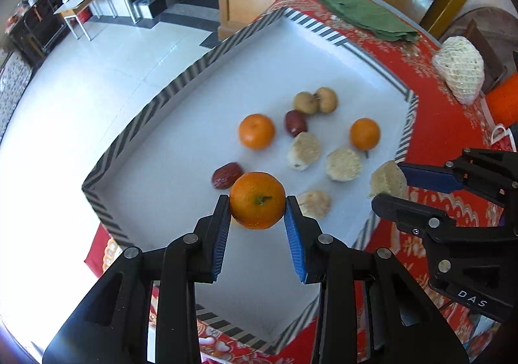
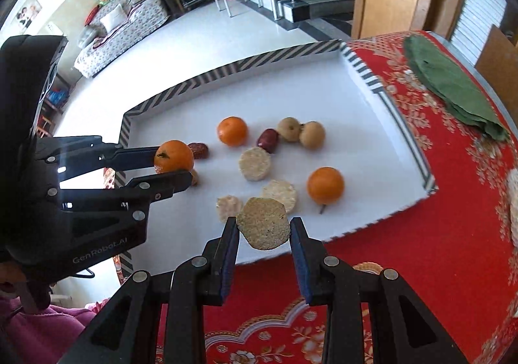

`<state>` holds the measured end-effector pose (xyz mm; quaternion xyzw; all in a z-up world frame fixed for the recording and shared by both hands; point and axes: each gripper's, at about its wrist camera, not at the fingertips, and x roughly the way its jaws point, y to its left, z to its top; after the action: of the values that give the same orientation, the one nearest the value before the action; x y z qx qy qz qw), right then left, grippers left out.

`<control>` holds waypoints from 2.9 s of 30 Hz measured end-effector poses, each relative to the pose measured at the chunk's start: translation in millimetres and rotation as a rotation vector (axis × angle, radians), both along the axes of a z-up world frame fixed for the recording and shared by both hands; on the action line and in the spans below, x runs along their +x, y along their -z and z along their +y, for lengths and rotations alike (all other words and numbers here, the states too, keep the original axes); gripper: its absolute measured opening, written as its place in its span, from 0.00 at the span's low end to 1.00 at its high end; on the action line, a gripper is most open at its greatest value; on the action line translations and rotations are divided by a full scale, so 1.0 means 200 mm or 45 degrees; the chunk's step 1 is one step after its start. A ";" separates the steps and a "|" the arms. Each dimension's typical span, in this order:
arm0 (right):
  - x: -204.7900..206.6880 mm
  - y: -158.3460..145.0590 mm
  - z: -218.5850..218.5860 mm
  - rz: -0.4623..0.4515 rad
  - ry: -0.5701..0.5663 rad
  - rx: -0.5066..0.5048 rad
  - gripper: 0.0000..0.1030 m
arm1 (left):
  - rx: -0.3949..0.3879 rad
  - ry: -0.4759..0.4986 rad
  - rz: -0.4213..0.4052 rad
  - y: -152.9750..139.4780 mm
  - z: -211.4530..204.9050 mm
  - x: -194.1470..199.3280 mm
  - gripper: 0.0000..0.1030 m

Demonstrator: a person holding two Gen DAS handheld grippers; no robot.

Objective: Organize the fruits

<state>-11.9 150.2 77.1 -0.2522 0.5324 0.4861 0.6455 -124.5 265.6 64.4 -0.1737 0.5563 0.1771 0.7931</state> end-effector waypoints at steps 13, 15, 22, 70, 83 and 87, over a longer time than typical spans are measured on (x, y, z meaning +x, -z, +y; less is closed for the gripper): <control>-0.05 0.12 0.11 0.049 -0.065 -0.057 0.30 | -0.006 -0.030 0.033 0.08 0.02 -0.01 0.32; -0.06 0.14 0.12 0.052 -0.076 -0.062 0.30 | 0.014 -0.031 0.034 0.08 0.02 0.00 0.32; -0.07 0.18 0.14 0.057 -0.069 -0.087 0.30 | 0.013 -0.036 0.033 0.09 0.01 0.00 0.32; 0.07 -0.26 -0.18 -0.120 0.386 0.253 0.47 | 0.287 -0.030 -0.320 -0.39 -0.14 0.11 0.51; 0.08 -0.21 -0.17 -0.089 0.360 0.208 0.47 | 0.278 -0.007 -0.297 -0.36 -0.15 0.13 0.51; 0.09 -0.19 -0.17 -0.081 0.358 0.196 0.47 | 0.275 -0.008 -0.287 -0.35 -0.14 0.14 0.51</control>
<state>5.1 116.6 115.5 -0.1404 0.5030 0.4221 0.7410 -96.5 236.9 134.6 -0.1078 0.4409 0.2180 0.8640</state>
